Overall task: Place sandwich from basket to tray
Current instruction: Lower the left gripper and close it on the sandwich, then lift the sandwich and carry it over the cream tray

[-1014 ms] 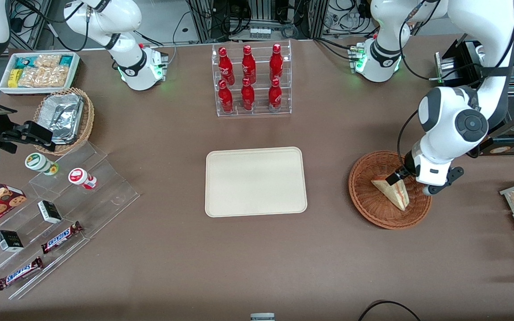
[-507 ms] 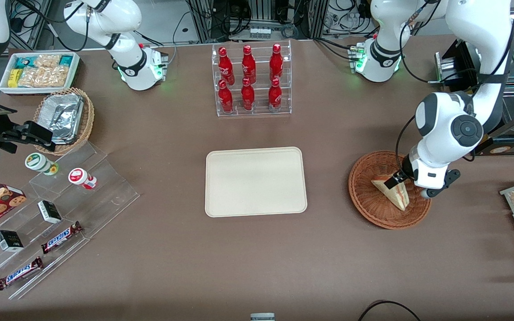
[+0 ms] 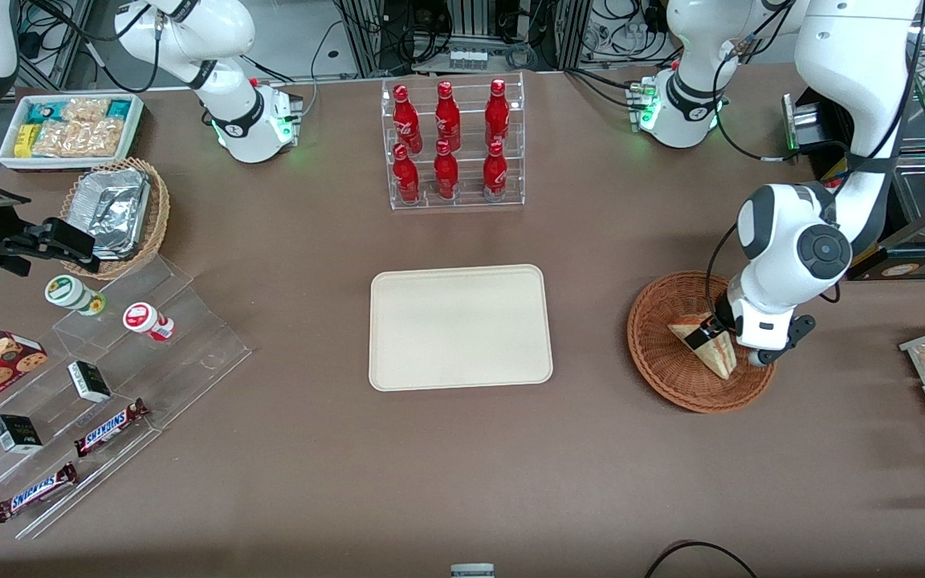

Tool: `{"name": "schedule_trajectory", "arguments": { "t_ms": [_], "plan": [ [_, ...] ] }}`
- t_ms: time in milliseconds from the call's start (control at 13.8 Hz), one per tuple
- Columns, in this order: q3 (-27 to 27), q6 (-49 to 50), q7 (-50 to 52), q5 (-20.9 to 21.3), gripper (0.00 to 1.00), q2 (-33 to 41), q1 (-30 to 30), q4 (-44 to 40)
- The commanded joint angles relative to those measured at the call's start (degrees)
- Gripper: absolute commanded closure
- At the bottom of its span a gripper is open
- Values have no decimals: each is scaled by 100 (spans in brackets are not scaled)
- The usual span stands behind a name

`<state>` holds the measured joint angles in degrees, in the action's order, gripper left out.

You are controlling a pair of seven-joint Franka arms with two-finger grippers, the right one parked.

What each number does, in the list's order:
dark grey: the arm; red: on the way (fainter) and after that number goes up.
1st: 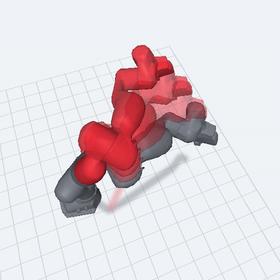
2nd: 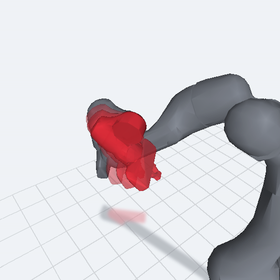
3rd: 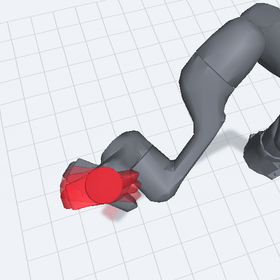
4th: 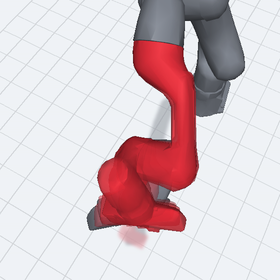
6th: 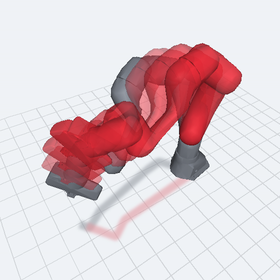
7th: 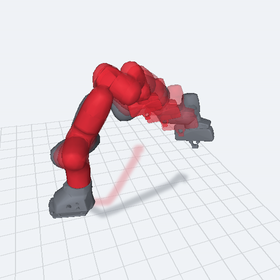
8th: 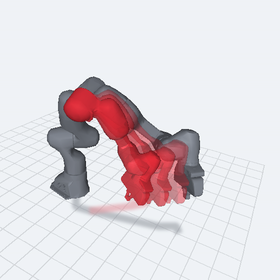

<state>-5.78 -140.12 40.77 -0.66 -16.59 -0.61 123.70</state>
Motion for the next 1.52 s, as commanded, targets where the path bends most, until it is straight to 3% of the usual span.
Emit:
{"name": "schedule_trajectory", "arguments": {
  "t_ms": [0, 72, 217, 362, 652, 1087, 1449],
  "plan": [
    [42, -147, 98, -13, 2, -37, -27, 49],
    [42, -147, 89, -4, 17, -37, -27, 57],
    [42, -147, 89, -4, 67, -11, -27, 154],
    [42, -112, 71, -4, 100, 16, -27, 154],
    [33, 37, 45, 13, 100, 77, -36, 58],
    [-2, 2215, -69, 31, 100, 25, -229, -1488],
    [-405, 2490, -465, 136, 100, -98, -238, -1734]
  ]
}}
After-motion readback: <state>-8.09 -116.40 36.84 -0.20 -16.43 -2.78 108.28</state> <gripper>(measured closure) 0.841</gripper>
